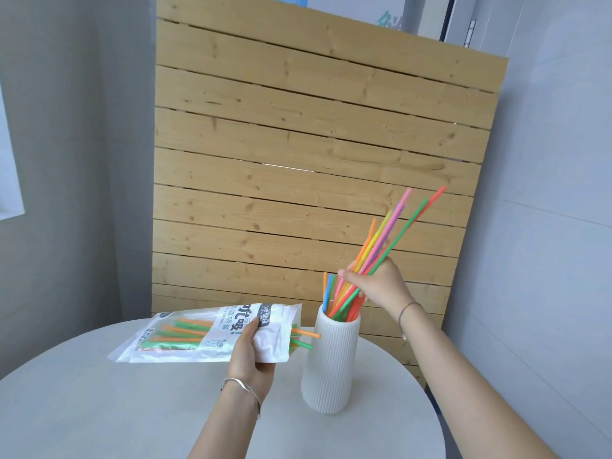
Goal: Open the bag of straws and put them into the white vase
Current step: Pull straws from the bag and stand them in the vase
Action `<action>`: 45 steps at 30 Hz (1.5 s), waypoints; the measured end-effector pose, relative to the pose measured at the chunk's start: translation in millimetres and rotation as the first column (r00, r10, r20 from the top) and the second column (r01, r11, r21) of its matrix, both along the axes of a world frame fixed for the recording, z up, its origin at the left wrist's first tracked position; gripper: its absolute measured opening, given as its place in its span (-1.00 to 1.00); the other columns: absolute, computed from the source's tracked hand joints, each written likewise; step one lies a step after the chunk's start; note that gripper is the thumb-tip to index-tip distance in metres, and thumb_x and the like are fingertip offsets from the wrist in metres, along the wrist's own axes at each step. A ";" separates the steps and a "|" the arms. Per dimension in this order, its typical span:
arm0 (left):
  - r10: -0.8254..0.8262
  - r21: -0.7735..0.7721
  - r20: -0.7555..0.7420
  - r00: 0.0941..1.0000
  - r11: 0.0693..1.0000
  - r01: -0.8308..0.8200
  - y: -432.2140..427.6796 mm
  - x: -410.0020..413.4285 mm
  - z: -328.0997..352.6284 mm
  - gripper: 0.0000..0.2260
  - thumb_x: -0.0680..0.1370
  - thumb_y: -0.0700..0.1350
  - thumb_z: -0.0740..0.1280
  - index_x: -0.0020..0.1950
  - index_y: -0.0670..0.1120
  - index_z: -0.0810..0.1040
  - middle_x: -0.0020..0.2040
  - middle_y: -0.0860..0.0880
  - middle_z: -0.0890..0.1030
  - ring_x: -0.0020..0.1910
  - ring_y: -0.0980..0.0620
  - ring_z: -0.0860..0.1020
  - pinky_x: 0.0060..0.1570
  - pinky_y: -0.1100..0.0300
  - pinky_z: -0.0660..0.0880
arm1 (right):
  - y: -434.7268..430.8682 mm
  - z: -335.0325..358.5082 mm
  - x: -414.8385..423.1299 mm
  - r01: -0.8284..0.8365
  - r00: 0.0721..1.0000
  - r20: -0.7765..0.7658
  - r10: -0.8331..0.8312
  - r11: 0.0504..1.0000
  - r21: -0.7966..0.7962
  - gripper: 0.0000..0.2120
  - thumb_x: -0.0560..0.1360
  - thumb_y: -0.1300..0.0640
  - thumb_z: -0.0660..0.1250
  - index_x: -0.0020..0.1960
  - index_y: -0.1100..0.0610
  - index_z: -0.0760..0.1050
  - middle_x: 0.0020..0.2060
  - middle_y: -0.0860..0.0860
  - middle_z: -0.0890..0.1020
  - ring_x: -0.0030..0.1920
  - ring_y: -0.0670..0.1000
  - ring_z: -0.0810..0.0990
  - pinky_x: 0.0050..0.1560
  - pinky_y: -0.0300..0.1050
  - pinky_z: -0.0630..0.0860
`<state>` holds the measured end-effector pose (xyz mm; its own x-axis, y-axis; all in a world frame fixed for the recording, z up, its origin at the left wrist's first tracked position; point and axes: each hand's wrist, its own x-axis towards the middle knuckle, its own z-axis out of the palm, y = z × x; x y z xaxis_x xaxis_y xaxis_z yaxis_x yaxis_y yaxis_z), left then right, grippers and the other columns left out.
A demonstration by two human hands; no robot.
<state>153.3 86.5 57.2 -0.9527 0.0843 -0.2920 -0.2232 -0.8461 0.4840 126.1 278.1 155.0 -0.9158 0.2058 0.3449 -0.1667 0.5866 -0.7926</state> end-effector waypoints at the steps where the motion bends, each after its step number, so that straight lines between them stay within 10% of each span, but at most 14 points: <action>1: 0.004 0.006 0.001 1.000 1.000 -0.004 -1.8 1.0 1.4 -0.89 0.58 -0.16 0.25 -0.08 -0.14 0.55 -0.44 -0.02 0.67 -0.39 0.02 0.66 -0.50 0.22 0.55 | -1.0 1.7 -1.3 -0.006 1.000 0.010 0.006 1.000 0.017 -0.85 0.35 0.03 0.48 -0.23 0.11 0.60 -0.40 -0.05 0.60 -0.39 -0.05 0.57 -0.38 -0.24 0.46; 8: 0.023 0.022 0.026 0.999 0.999 -0.023 -4.1 4.1 5.5 -0.89 0.57 -0.17 0.26 -0.11 -0.14 0.54 -0.45 -0.02 0.67 -0.51 0.06 0.64 -0.58 0.25 0.52 | -5.1 6.8 -8.8 -0.084 0.996 0.032 0.080 0.984 0.160 -0.84 0.33 -0.02 0.48 -0.33 -0.02 0.53 -0.34 -0.04 0.56 -0.37 -0.02 0.50 -0.33 -0.17 0.46; 14: 0.011 0.023 0.022 1.000 1.000 -0.011 -5.3 2.2 2.3 -0.91 0.57 -0.15 0.27 -0.06 -0.12 0.56 -0.40 -0.01 0.69 -0.40 0.03 0.66 -0.49 0.24 0.57 | -7.1 7.4 -2.1 0.040 0.983 -0.183 0.002 0.973 0.226 -0.78 0.45 -0.12 0.31 0.03 -0.06 0.50 -0.11 -0.14 0.58 -0.17 -0.08 0.54 -0.13 -0.10 0.49; 22: 0.066 0.025 0.024 0.998 0.997 -0.067 -7.6 -0.9 1.6 -0.84 0.56 -0.13 0.29 0.10 -0.13 0.56 -0.18 -0.03 0.70 -0.25 0.04 0.68 -0.23 0.19 0.61 | -51.7 -39.2 43.3 -0.108 0.930 -0.368 -0.011 0.948 -0.300 -0.90 0.55 0.15 0.25 -0.13 0.05 0.51 -0.21 -0.02 0.59 -0.20 -0.10 0.52 -0.18 -0.35 0.43; 25: 0.150 -0.020 0.031 0.988 0.989 -0.150 -7.9 -0.6 1.0 -0.67 0.51 -0.12 0.35 0.25 -0.18 0.54 0.11 -0.08 0.63 0.07 -0.04 0.61 0.07 0.10 0.54 | -78.4 -69.5 52.2 -0.088 0.974 -0.218 -0.056 0.797 -0.598 -0.85 0.56 0.18 0.21 -0.15 0.11 0.51 -0.24 0.03 0.58 -0.24 -0.03 0.51 -0.28 -0.35 0.43; 32: 0.268 -0.351 -0.138 0.954 0.887 -0.300 0.9 19.1 10.9 -0.78 0.43 -0.10 0.47 0.04 -0.12 0.61 -0.02 -0.05 0.68 -0.07 -0.01 0.63 -0.08 0.17 0.51 | -105.9 -90.4 62.7 0.011 0.974 0.060 0.221 0.215 -0.976 -0.65 0.60 -0.05 0.08 0.04 0.15 0.53 -0.15 0.08 0.64 -0.13 0.03 0.59 -0.14 -0.11 0.49; 35: 0.218 -0.449 -0.249 0.944 0.837 -0.312 3.5 25.3 18.4 -0.82 0.41 -0.13 0.48 -0.01 -0.07 0.61 -0.04 -0.02 0.69 -0.04 0.03 0.64 -0.13 0.21 0.52 | -108.5 -94.5 66.0 0.045 0.976 0.068 0.205 0.117 -0.992 -0.65 0.61 -0.03 0.05 0.05 0.15 0.53 -0.17 0.09 0.64 -0.14 0.05 0.60 -0.17 -0.09 0.50; 39: 0.229 -0.450 -0.240 0.943 0.835 -0.317 3.7 26.0 17.4 -0.84 0.42 -0.14 0.47 -0.03 -0.04 0.60 -0.04 0.00 0.68 -0.05 0.07 0.62 -0.16 0.23 0.50 | -110.4 -99.0 64.2 0.072 0.983 0.103 0.153 0.195 -0.978 -0.71 0.62 0.05 0.06 0.06 0.14 0.53 -0.14 0.09 0.64 -0.13 0.05 0.60 -0.18 -0.09 0.51; 45: 0.245 -0.343 -0.077 0.966 0.904 -0.257 -3.6 18.4 5.6 -0.70 0.43 -0.11 0.47 0.12 -0.16 0.58 0.01 -0.07 0.67 -0.04 -0.02 0.62 -0.05 0.14 0.52 | -109.2 -103.5 62.5 0.043 0.995 0.092 0.035 0.681 -0.731 -0.83 0.60 0.10 0.11 -0.05 0.14 0.42 -0.23 0.04 0.57 -0.27 -0.02 0.53 -0.35 -0.20 0.43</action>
